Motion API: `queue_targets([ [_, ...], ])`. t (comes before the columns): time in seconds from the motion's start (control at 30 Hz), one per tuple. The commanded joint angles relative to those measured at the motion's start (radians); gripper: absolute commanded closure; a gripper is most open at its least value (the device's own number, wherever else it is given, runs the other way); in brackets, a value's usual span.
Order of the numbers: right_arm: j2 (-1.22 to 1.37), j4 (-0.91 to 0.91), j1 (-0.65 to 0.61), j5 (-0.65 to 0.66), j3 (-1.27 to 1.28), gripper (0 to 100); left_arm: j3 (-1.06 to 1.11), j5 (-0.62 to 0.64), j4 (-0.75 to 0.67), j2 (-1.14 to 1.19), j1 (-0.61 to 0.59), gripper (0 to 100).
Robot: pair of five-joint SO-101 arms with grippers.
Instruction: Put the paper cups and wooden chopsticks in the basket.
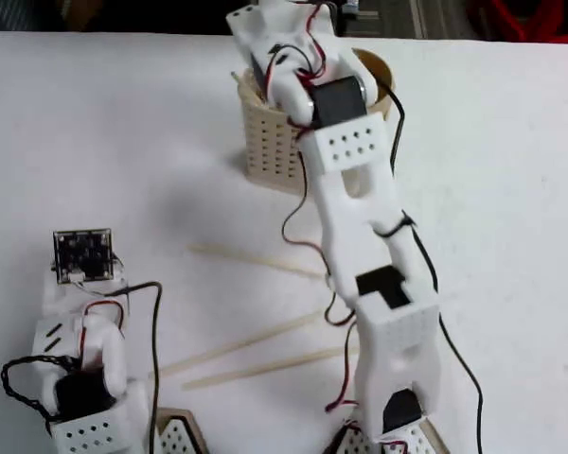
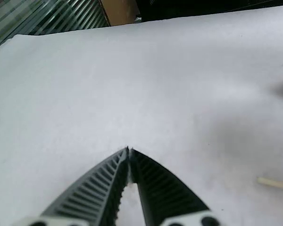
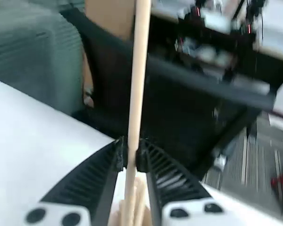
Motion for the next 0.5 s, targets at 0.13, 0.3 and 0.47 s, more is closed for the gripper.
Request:
queue_targets([
  [0.13, 0.093, -0.018, 0.056, -0.035, -0.054, 94.8, -0.005, -0.011, -0.011, -0.01, -0.007, 98],
  [0.3, -0.002, 0.139, 0.038, -0.034, -0.054, 81.2, -0.005, -0.011, -0.011, -0.01, -0.007, 98],
  [0.47, -0.134, 0.397, -0.022, 0.035, -0.054, 83.0, -0.005, -0.011, -0.011, -0.01, -0.007, 98],
])
